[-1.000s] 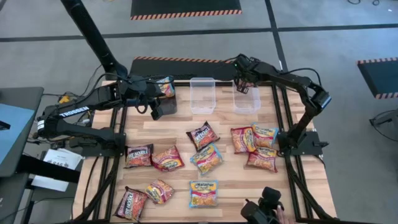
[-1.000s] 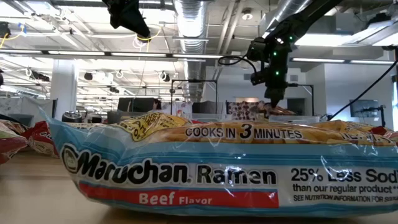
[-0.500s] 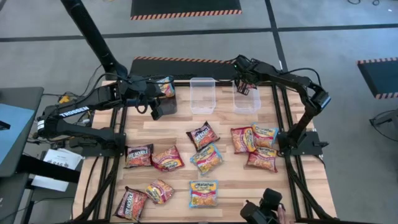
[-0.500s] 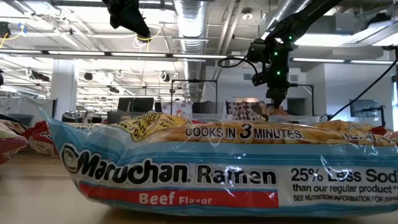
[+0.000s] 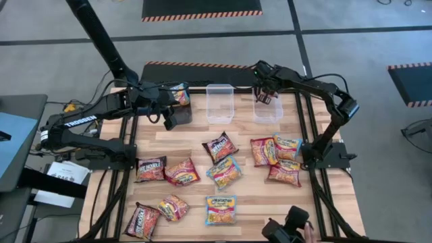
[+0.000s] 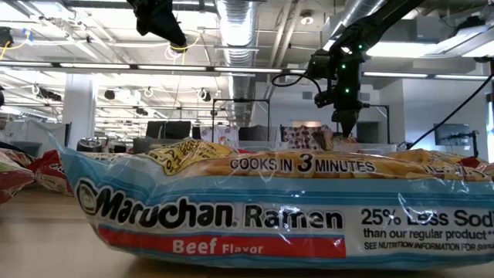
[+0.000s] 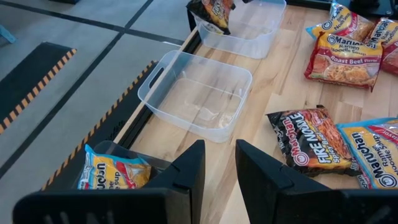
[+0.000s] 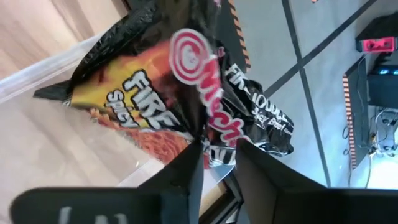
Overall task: Sort Maruchan noodles
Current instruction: Put the black noodle pack into the right transparent bin, then put the red noodle pack into the left transparent bin
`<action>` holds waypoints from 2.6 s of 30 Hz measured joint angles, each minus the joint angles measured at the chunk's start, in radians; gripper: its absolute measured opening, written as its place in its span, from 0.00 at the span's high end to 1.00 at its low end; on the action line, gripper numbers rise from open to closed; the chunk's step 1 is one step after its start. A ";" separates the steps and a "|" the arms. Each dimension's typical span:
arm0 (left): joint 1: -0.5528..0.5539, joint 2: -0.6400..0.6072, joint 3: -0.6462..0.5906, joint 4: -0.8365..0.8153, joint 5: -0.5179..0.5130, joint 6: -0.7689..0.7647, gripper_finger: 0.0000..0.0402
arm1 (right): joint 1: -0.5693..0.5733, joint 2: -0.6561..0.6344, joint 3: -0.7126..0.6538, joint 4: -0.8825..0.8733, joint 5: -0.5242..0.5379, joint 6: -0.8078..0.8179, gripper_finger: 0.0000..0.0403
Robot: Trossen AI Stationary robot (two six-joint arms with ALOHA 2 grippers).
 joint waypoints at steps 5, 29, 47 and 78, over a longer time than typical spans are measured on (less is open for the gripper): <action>0.000 0.000 0.000 0.000 0.000 0.000 0.81 | 0.000 0.000 0.000 -0.028 0.000 0.022 0.62; 0.000 0.000 0.000 -0.058 -0.064 -0.026 0.79 | 0.114 -0.118 0.001 -0.112 0.000 0.160 0.58; -0.001 0.000 0.000 -0.119 -0.101 -0.076 0.46 | 0.279 -0.375 0.001 -0.106 -0.002 0.219 0.58; -0.276 0.165 0.000 -0.171 0.353 -0.385 0.45 | 0.447 -0.426 0.001 -0.109 -0.004 0.291 0.58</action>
